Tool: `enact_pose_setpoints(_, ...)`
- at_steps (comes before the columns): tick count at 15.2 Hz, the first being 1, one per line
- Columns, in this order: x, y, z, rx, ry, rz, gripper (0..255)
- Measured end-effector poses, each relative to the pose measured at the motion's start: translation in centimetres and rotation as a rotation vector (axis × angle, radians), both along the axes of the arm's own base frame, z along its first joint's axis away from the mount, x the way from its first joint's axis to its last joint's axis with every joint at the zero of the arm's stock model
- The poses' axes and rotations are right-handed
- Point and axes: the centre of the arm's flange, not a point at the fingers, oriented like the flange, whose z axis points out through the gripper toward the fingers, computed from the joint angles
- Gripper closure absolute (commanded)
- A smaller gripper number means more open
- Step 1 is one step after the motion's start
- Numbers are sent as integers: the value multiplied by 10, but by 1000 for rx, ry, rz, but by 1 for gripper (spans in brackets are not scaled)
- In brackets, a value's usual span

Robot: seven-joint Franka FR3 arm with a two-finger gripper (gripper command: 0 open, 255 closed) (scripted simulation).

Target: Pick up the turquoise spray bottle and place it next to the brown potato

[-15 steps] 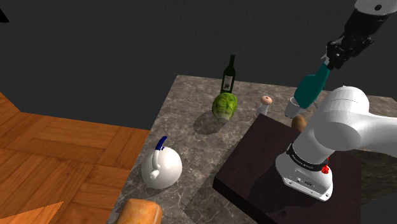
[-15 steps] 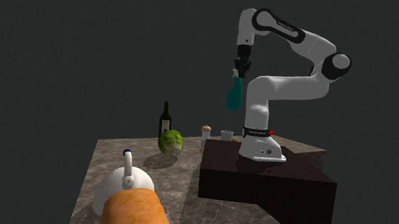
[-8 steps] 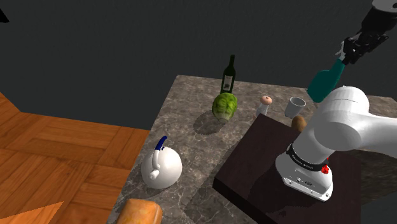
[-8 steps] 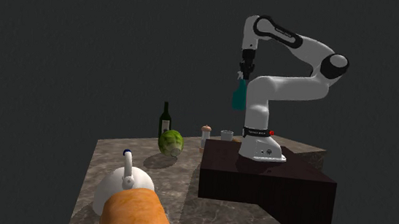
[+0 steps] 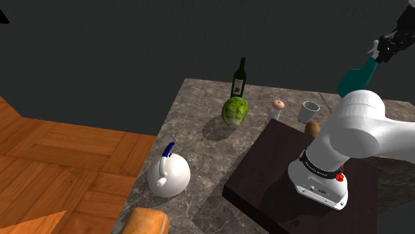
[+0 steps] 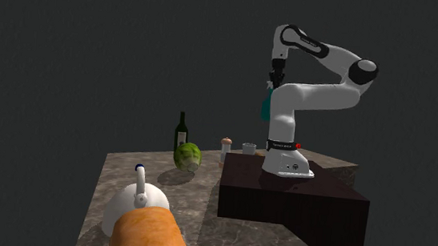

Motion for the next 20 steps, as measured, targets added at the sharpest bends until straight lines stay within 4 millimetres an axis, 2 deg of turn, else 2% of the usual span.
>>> enact_pose_setpoints(10,-63,-119,-2,0,1,0,255)
enact_pose_setpoints(12,-66,-127,-7,0,2,0,255)
enact_pose_setpoints(20,-66,-130,-49,0,2,0,255)
